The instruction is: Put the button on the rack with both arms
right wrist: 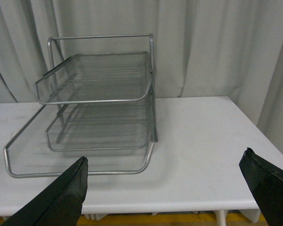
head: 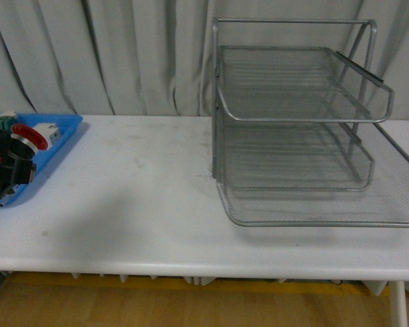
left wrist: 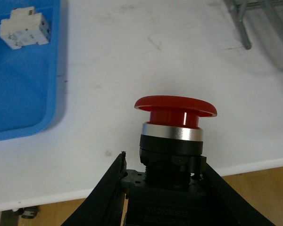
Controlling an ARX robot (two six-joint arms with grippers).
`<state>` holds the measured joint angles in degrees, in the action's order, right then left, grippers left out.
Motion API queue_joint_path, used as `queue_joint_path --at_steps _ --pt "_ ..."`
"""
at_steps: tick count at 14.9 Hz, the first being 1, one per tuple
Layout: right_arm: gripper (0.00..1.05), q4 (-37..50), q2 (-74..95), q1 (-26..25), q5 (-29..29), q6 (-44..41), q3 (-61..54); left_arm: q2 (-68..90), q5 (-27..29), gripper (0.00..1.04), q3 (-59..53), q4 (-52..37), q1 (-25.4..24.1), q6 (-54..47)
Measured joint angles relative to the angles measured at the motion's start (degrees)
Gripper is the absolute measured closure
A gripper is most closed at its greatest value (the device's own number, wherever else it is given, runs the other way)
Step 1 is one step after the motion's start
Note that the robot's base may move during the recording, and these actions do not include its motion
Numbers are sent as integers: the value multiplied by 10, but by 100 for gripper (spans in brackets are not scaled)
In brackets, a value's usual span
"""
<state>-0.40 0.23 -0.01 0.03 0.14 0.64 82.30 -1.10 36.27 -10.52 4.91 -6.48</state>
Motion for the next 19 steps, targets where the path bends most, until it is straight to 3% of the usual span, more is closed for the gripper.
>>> queue_joint_path --at_steps 3,6,11,14,19 --pt "6 2 0 0 1 0 0 -2 2 67 2 5 12 0" --pt "6 1 0 0 2 0 0 10 16 67 58 18 77 5" --pt "6 2 0 0 1 0 0 150 22 67 219 46 244 14" --pt "6 2 0 0 1 0 0 227 13 68 290 68 310 -7" --pt "6 2 0 0 1 0 0 368 40 68 443 149 310 -29"
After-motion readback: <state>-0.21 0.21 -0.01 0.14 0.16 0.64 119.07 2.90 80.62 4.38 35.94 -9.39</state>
